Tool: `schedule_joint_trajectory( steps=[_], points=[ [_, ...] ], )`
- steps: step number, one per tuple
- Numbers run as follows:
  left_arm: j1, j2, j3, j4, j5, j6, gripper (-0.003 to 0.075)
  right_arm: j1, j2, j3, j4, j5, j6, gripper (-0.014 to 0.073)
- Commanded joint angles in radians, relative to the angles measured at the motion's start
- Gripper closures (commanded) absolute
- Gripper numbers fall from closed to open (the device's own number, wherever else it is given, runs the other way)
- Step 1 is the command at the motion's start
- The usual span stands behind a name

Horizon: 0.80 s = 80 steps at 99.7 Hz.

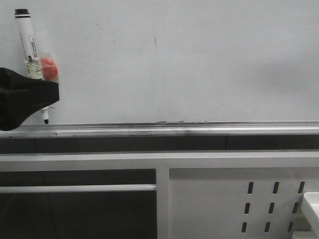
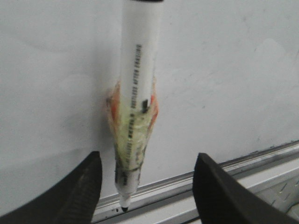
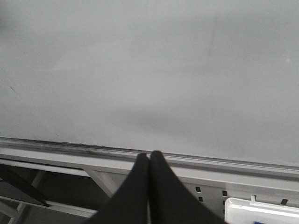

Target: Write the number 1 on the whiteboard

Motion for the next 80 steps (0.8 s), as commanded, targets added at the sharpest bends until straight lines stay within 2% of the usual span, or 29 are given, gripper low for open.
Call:
schedule_joint_trajectory(
  steps=[1, 33, 43, 55, 58, 80],
  points=[
    [-0.010, 0.022, -0.022, -0.039, -0.161, -0.009, 0.0321, 0.004, 0.005, -0.036, 0.000, -0.066, -0.011, 0.0663],
    [-0.010, 0.154, -0.022, -0.039, -0.363, -0.015, 0.0332, 0.004, 0.005, -0.036, 0.000, -0.066, -0.011, 0.0663],
    [-0.010, 0.160, -0.022, -0.028, -0.381, -0.015, 0.0432, 0.004, 0.005, -0.036, 0.000, -0.066, -0.011, 0.0663],
    [-0.010, 0.160, -0.020, -0.003, -0.383, -0.015, 0.0698, 0.004, 0.005, -0.036, 0.000, -0.066, -0.011, 0.0663],
    [-0.010, 0.160, -0.020, 0.002, -0.383, -0.015, 0.0739, 0.006, 0.005, -0.036, 0.000, -0.066, -0.011, 0.0663],
    [-0.010, 0.160, 0.012, 0.014, -0.397, -0.015, 0.0740, 0.008, 0.005, -0.036, 0.000, -0.066, -0.013, 0.0663]
  ],
)
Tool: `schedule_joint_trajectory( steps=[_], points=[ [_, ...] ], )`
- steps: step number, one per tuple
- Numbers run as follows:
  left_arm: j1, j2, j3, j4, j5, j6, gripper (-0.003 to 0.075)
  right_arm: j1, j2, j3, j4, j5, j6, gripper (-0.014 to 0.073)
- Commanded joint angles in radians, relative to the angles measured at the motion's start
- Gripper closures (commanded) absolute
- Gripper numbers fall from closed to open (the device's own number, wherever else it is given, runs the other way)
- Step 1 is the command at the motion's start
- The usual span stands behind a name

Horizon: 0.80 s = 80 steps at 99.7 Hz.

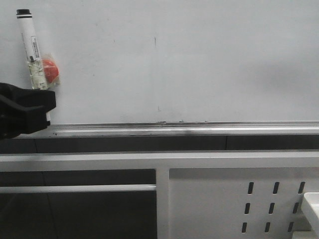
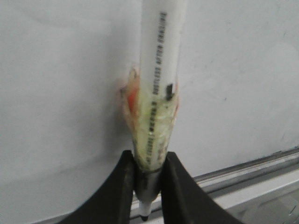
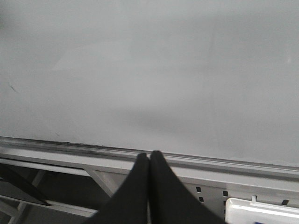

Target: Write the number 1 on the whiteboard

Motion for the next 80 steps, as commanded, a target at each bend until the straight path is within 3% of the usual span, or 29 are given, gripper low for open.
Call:
schedule_joint_trajectory(
  steps=[1, 24, 53, 65, 80],
  points=[
    [-0.008, -0.017, 0.006, 0.015, -0.183, -0.007, 0.0740, 0.000, 0.005, -0.036, 0.000, -0.066, -0.013, 0.0663],
    [-0.008, -0.017, 0.038, 0.167, -0.192, -0.007, 0.0740, 0.089, 0.005, -0.037, 0.000, -0.061, -0.117, 0.0663],
    [-0.008, -0.027, 0.014, 0.401, -0.143, -0.007, 0.0740, 0.379, 0.038, -0.057, -0.002, -0.029, -0.250, 0.0663],
    [-0.009, -0.087, -0.058, 0.543, 0.104, -0.009, 0.0740, 0.481, 0.128, -0.130, -0.002, 0.051, -0.306, 0.0651],
    [-0.042, -0.236, -0.209, 0.730, 0.605, -0.009, 0.0740, 0.578, 0.267, -0.232, -0.085, 0.112, -0.335, 0.0519]
  ],
)
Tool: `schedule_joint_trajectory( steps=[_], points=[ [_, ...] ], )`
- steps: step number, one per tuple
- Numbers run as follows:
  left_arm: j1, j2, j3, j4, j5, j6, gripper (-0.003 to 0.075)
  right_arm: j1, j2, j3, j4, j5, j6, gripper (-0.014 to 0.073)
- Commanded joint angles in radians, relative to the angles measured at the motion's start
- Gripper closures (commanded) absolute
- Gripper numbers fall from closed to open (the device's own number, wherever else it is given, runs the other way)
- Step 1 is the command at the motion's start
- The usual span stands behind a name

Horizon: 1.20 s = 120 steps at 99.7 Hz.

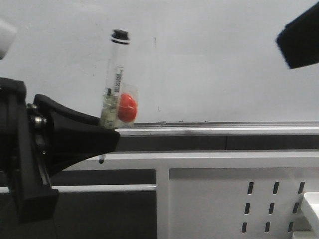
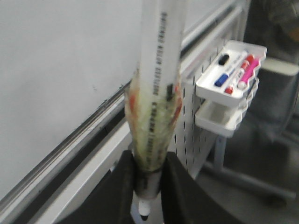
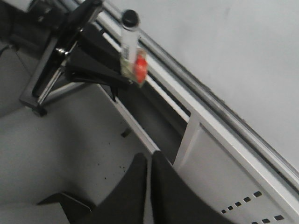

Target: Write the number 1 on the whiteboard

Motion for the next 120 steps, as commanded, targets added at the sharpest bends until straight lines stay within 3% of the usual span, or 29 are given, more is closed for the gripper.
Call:
schedule_joint_trajectory(
  steps=[1, 11, 24, 51, 120],
  points=[
    [-0.027, -0.114, -0.095, 0.082, 0.216, -0.009, 0.0740, 0.039, 0.065, -0.081, -0.069, -0.031, -0.024, 0.0498],
    [-0.078, -0.202, -0.171, 0.142, 0.523, -0.009, 0.0740, 0.053, 0.136, -0.129, -0.102, -0.033, -0.024, 0.0335],
    [-0.144, -0.273, -0.207, 0.162, 0.669, -0.009, 0.0740, 0.053, 0.197, -0.167, -0.106, -0.037, -0.024, 0.0177],
    [-0.239, -0.288, -0.214, 0.202, 0.681, -0.009, 0.0740, 0.055, 0.237, -0.183, -0.106, -0.164, -0.024, 0.0182],
    [-0.249, -0.211, -0.321, 0.225, 0.671, -0.009, 0.0740, 0.106, 0.268, -0.183, -0.095, -0.210, -0.024, 0.0182]
  ],
)
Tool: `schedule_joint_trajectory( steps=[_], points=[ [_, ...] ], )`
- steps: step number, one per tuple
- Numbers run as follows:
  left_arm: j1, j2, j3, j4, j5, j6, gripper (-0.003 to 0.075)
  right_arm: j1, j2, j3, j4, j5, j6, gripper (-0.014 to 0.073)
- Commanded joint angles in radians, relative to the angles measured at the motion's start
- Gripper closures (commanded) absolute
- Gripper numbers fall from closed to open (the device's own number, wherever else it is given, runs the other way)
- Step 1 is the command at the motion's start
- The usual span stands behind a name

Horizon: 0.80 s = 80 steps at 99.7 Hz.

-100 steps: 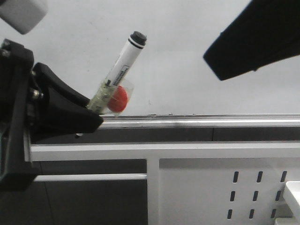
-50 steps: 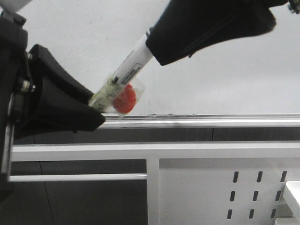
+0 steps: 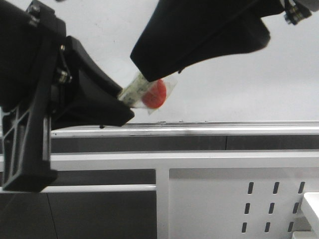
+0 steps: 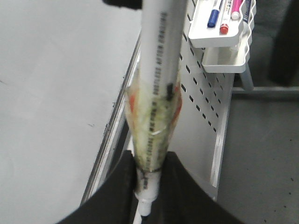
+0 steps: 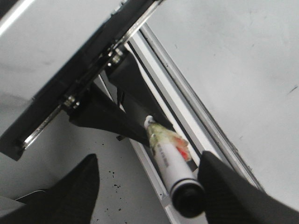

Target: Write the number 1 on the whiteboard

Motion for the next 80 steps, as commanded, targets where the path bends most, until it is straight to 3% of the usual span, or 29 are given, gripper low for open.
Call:
schedule_joint_trajectory(
  steps=[1, 20, 59, 80],
  points=[
    [-0.010, -0.018, -0.043, -0.002, -0.058, -0.009, 0.0740, 0.001, -0.013, -0.038, 0.000, -0.078, -0.012, 0.0182],
    [-0.011, -0.018, -0.045, 0.002, -0.073, -0.009, 0.0740, 0.001, -0.013, -0.038, 0.000, -0.074, -0.012, 0.0235],
    [-0.011, -0.018, -0.045, 0.008, -0.073, -0.009, 0.0740, 0.001, -0.013, -0.038, 0.000, -0.084, -0.010, 0.0673],
    [-0.011, -0.018, -0.045, 0.008, -0.073, -0.009, 0.0739, 0.001, -0.013, -0.038, 0.000, -0.088, -0.010, 0.0669]
  ],
)
